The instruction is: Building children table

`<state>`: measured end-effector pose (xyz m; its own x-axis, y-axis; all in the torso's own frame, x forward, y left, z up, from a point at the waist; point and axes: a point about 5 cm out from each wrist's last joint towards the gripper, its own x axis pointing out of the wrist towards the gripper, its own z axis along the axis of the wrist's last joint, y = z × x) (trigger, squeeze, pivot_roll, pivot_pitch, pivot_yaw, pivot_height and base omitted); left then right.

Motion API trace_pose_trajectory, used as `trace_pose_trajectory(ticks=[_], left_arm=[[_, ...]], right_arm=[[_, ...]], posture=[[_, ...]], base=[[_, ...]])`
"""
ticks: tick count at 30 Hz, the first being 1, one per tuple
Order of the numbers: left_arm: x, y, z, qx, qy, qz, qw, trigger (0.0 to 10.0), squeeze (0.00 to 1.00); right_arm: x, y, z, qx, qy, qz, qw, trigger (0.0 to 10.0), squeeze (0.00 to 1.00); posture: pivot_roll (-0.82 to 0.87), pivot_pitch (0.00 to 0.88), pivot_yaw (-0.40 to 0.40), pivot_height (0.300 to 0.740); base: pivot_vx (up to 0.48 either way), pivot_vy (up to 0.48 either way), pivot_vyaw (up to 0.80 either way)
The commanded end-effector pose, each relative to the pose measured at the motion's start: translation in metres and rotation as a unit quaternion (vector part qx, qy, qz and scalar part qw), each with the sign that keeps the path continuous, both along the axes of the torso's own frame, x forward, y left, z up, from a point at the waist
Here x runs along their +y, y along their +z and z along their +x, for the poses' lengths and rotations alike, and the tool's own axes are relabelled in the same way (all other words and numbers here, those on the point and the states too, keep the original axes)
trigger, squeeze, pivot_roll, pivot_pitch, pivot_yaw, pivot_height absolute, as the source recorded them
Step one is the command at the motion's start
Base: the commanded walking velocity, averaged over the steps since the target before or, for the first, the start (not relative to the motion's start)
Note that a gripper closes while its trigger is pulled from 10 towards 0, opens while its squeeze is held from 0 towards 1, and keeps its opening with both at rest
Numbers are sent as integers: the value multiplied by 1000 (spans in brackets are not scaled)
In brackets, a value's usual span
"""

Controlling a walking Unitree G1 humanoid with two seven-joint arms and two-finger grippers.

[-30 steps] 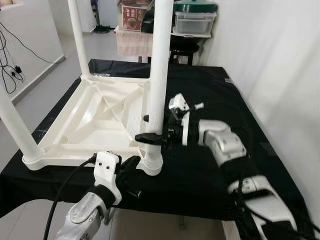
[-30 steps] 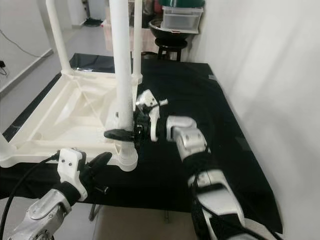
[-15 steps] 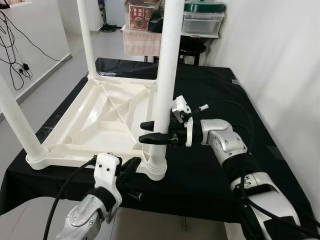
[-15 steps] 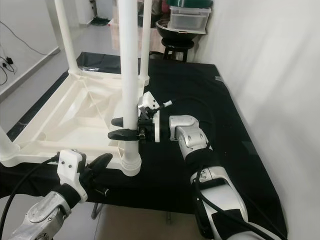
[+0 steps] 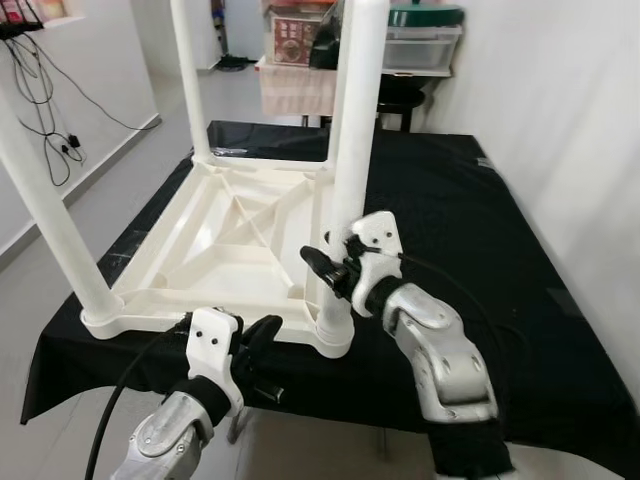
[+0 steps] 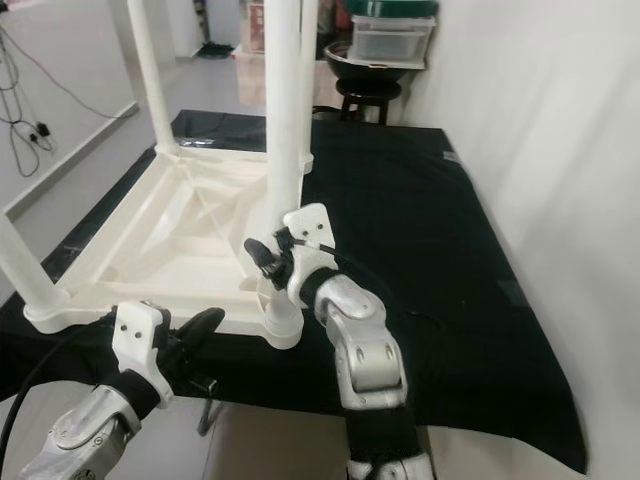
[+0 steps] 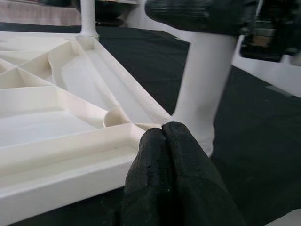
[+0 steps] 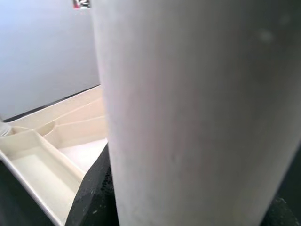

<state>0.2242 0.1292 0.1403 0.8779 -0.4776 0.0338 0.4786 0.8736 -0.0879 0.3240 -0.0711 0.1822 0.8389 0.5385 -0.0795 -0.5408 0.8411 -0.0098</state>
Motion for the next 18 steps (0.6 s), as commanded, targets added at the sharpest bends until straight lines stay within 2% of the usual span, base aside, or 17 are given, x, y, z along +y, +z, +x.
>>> trace_pose_trajectory(ticks=[1,2,3,4,5,6,7,10,11,12,13,14,15,16,17,18], left_arm=[[-1,-4,0,12,-5,12,1000,10000,0],[-1,-4,1,10,0,12,1000,10000,0],[-1,-4,1,9,4,11,1000,10000,0],[-1,-4,1,9,4,11,1000,10000,0],[-2,-5,1,9,6,10,1000,10000,0],[-2,-5,2,9,5,9,1000,10000,0],[-2,-5,2,9,5,9,1000,10000,0],[-3,-6,2,12,-1,8,1000,10000,0],[-3,-6,2,12,-1,8,1000,10000,0],[-4,-7,3,13,-4,9,1000,10000,0],[-4,-7,3,13,-4,9,1000,10000,0],[-4,-7,3,14,-5,9,1000,10000,0],[-5,-7,3,14,-6,9,1000,10000,0],[-5,-7,3,14,-6,9,1000,10000,0],[-5,-7,4,13,-6,9,1000,10000,0],[-5,-7,4,13,-5,9,1000,10000,0]], right_arm=[[-17,-43,3,90,-53,-58,993,980,0],[-12,-40,4,82,-30,-51,995,10000,0],[-8,-32,4,68,-9,-40,997,10000,988],[-8,-32,4,68,-9,-40,997,10000,988],[-3,-21,8,51,25,-24,998,10000,1000],[0,-11,11,34,50,-9,998,10000,1000],[0,-11,11,34,50,-9,998,10000,1000],[0,14,19,-10,127,9,992,10000,1000],[0,14,19,-10,127,9,992,10000,1000],[-1,21,21,-23,166,12,986,10000,1000],[-1,21,21,-23,166,12,986,10000,1000],[-2,26,21,-31,221,17,975,10000,973],[-4,28,22,-31,269,11,962,10000,55],[-4,28,22,-31,269,11,962,10000,55],[-6,27,23,-29,311,-1,950,10000,0],[-7,26,24,-26,335,-9,942,10000,0]], posture=[[52,63,-80,740],[48,57,-83,740],[41,49,-84,740],[41,49,-84,740],[37,43,-84,740],[37,43,-84,740],[37,43,-84,740],[36,27,-80,740],[36,27,-80,740],[41,20,-80,740],[41,20,-80,740],[40,19,-78,740],[39,18,-77,740],[39,18,-77,740],[39,17,-77,740],[39,17,-77,740]], base=[[0,0,0],[0,0,0],[0,0,0],[0,0,0],[0,0,0],[0,0,0],[0,0,0],[0,0,0],[0,0,0],[0,0,0],[0,0,0],[0,0,0],[0,0,0],[0,0,0],[0,0,0],[0,0,0]])
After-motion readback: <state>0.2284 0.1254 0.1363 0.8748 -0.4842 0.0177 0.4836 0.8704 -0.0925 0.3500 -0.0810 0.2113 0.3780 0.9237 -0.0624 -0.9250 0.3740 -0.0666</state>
